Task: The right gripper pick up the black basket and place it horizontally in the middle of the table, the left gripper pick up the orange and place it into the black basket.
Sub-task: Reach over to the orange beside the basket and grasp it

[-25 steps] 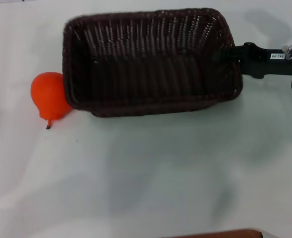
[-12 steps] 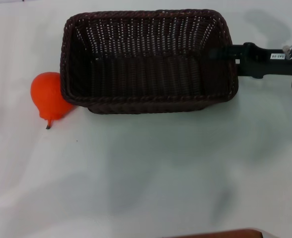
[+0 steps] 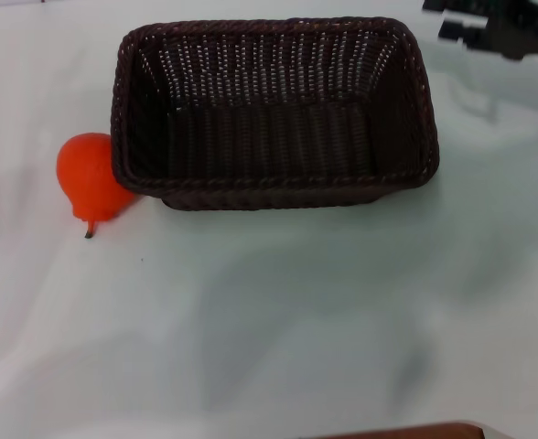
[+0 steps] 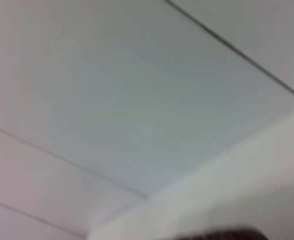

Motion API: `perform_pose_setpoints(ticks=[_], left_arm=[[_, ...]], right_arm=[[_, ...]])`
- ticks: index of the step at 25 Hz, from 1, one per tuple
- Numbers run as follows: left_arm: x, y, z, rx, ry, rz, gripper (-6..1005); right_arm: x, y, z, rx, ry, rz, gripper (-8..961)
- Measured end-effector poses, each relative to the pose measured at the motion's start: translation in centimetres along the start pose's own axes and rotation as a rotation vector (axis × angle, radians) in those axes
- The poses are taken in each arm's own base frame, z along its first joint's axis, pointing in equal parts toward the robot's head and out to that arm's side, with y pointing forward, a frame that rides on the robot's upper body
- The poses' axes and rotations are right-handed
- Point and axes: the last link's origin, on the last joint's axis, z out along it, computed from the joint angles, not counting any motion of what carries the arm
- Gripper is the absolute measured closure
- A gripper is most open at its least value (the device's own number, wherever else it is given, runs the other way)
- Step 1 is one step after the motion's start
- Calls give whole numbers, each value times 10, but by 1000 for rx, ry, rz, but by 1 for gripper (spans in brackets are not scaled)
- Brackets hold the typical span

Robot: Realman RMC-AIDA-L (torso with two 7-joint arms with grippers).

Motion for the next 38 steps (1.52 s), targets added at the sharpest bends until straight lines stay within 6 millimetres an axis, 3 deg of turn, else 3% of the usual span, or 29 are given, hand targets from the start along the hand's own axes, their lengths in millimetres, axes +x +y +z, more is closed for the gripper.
perform_pose_setpoints(ticks=[7,14,27,33,38], left_arm=[[-37,-4,-3,-73,-335,112,137],[-76,11,13,-129,-550,191,137],[-96,30,29,-235,-637,225,150],[-99,35,29,-283,-658,238,268],[-98,35,28,-286,-660,240,487]], right_arm=[[12,-7,2,40,85,-45,211],[14,-10,15,35,97,-41,214],[5,-4,14,24,108,-21,217],[5,-2,14,14,114,-21,216],[6,-2,14,13,117,-21,215]])
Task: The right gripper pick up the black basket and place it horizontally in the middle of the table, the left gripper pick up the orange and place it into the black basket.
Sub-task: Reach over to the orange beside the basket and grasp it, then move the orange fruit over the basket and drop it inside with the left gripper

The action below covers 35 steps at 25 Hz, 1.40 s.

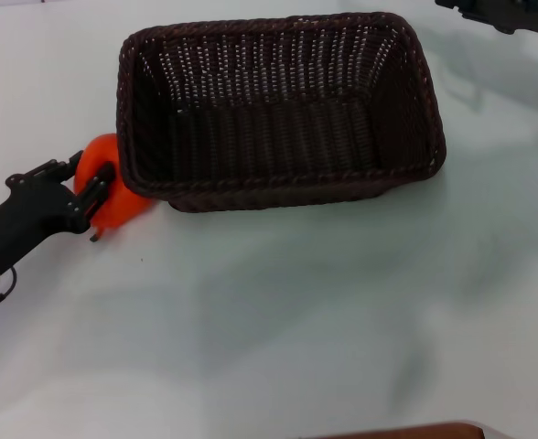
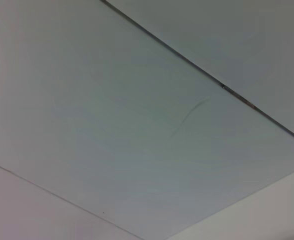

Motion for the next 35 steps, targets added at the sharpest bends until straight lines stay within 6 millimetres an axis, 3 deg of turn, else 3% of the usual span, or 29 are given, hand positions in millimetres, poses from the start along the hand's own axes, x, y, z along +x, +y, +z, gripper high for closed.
perform_pose_setpoints(ticks=[8,17,29,32,35], left_arm=[[-1,1,-1,-6,1,1,771],[6,5,-5,-43,52,-4,832],[46,-20,-50,65,392,-73,923],[61,-18,-46,10,457,-113,943],[74,-8,-27,-116,447,-138,951]], right_arm=[[1,1,0,-8,7,0,216],[1,1,1,-7,7,0,217],[0,0,2,-2,8,5,215],[0,-2,4,11,17,3,217],[0,-6,8,29,27,-4,217]])
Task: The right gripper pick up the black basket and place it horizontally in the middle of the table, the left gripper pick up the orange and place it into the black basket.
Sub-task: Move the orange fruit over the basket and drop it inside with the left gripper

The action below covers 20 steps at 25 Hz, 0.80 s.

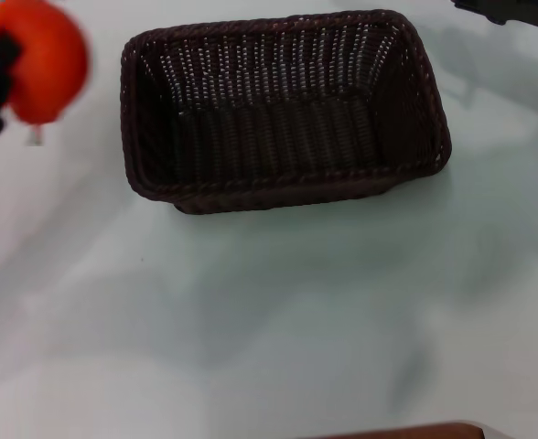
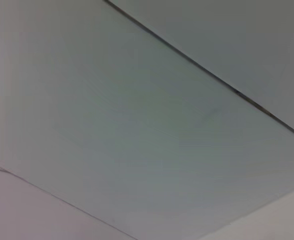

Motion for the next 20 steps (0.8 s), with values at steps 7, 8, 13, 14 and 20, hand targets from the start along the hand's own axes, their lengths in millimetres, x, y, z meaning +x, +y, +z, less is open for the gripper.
perform_pose_setpoints(ticks=[7,8,13,14,20], left_arm=[[-14,26,50,-206,-137,-46,898],[-16,28,55,-224,-161,-56,885],[-24,31,63,-231,-225,-81,817],[-24,32,62,-231,-223,-79,803],[-15,28,50,-206,-167,-62,606]], right_arm=[[-6,-9,15,36,4,-32,218],[-7,-9,17,38,4,-34,218],[-12,-10,22,37,8,-41,215],[-12,-10,23,37,9,-43,215],[-7,-16,22,83,69,-64,216]])
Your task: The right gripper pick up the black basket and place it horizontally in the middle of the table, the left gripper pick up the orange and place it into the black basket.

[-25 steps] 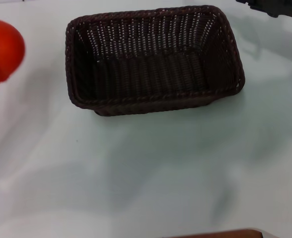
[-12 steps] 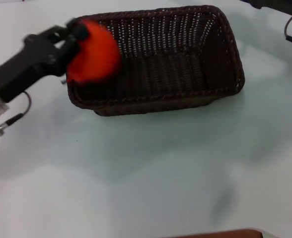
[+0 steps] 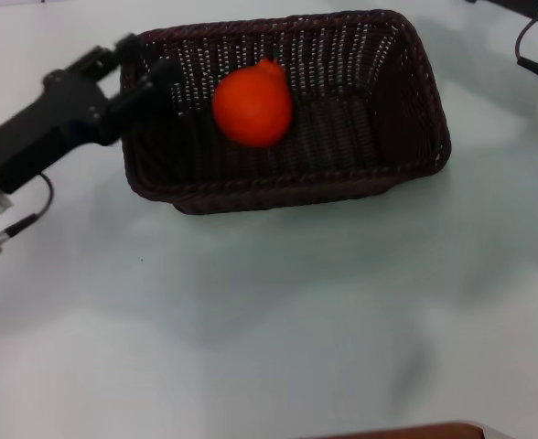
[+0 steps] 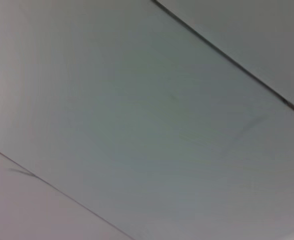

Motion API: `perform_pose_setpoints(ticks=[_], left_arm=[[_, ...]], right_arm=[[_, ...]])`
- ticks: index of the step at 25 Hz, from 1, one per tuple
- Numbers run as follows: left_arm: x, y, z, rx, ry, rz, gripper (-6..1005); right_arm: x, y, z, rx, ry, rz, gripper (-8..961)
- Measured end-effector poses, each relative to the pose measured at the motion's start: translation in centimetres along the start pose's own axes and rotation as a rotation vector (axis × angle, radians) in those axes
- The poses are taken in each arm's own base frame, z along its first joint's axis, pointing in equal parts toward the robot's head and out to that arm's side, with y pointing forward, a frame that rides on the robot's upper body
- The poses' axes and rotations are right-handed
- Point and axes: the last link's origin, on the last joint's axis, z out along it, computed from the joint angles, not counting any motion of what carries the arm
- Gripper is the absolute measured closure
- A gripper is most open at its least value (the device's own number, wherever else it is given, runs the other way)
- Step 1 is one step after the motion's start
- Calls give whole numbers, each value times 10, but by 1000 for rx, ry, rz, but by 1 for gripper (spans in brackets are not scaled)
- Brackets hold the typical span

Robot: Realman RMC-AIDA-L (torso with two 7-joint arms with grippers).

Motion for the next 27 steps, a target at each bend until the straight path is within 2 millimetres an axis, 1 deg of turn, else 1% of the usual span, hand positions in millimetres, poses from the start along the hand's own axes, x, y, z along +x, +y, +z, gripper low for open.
perform_pose_setpoints(ticks=[2,6,8,10,12,14,17,19,21,24,27], left_arm=[[4,-3,-10,38,43,1,371],[13,-9,-38,138,184,-6,291],[19,-9,-58,200,285,32,251],[23,-7,-81,280,402,85,255],[24,-4,-102,367,499,132,258],[24,-1,-124,464,568,166,260],[24,1,-150,571,627,186,260],[21,4,-166,644,668,184,260],[18,7,-180,712,708,179,260],[14,11,-196,804,760,178,260],[11,13,-204,849,788,176,260]], right_arm=[[3,-7,-1,53,29,-52,216],[4,-24,-3,166,83,-212,217],[4,-30,-4,206,136,-298,217],[4,-33,-8,223,213,-397,217],[4,-33,-14,217,337,-497,216],[3,-29,-21,174,477,-574,216],[3,-17,-34,20,684,-675,216],[3,-10,-41,-84,764,-728,215],[3,-3,-47,-182,812,-779,215],[6,3,-54,-246,848,-776,215],[8,8,-60,-285,872,-760,215]])
